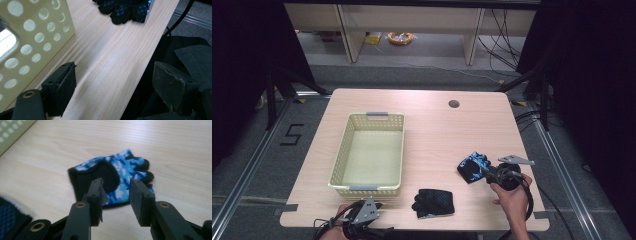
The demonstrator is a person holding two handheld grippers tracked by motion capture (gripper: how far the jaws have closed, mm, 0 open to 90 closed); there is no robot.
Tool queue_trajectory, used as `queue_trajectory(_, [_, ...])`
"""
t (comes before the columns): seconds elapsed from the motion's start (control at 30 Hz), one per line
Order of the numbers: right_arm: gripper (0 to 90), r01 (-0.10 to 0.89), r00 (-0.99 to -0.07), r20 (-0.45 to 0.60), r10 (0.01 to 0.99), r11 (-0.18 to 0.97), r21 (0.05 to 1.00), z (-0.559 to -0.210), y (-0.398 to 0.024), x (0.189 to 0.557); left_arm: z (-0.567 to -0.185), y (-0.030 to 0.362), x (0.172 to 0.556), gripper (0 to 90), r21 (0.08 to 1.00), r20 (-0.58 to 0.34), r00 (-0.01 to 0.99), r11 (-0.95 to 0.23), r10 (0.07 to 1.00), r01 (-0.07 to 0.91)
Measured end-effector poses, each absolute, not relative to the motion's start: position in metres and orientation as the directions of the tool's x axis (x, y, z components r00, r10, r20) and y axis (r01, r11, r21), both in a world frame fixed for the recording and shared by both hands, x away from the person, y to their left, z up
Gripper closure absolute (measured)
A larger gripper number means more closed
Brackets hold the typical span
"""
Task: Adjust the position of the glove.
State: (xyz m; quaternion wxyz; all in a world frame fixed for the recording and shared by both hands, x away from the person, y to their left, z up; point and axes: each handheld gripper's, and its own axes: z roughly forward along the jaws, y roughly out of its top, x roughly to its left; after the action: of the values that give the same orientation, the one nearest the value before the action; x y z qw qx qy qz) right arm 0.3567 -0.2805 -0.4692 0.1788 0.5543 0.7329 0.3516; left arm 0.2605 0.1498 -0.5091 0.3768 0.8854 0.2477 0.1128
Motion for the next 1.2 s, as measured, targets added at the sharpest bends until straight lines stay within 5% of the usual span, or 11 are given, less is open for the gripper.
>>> queue_trajectory(0.33, [63.2, 0.727, -0.248, 0.154, 0.957, 0.078, 0.682, -0.485, -0.281, 0.374, -0.509, 0.149, 0.26, 18.8, 0.726, 0.009, 0.852, -0.589, 0.524, 0.355])
queue_trajectory(0.43, [69.3, 0.741, -0.248, 0.144, 0.958, 0.092, 0.665, -0.486, -0.276, 0.379, -0.51, 0.149, 0.261, 18.8, 0.727, 0.001, 0.85, -0.584, 0.527, 0.361])
queue_trajectory(0.47, [84.9, 0.731, -0.276, 0.133, 0.952, 0.117, 0.672, -0.487, -0.274, 0.38, -0.509, 0.15, 0.26, 18.8, 0.726, 0.009, 0.851, -0.589, 0.525, 0.356])
queue_trajectory(0.57, [90.0, 0.724, -0.308, 0.107, 0.946, 0.16, 0.671, -0.484, -0.274, 0.38, -0.509, 0.15, 0.26, 18.8, 0.728, 0.007, 0.851, -0.586, 0.525, 0.355])
queue_trajectory(1.0, [90.0, 0.766, -0.202, 0.055, 0.978, 0.123, 0.631, -0.492, -0.299, 0.386, -0.509, 0.149, 0.261, 18.8, 0.728, 0.017, 0.858, -0.595, 0.513, 0.341])
queue_trajectory(1.2, [90.0, 0.755, -0.235, 0.049, 0.971, 0.15, 0.639, -0.497, -0.3, 0.398, -0.509, 0.149, 0.26, 18.8, 0.728, 0.002, 0.852, -0.585, 0.524, 0.358])
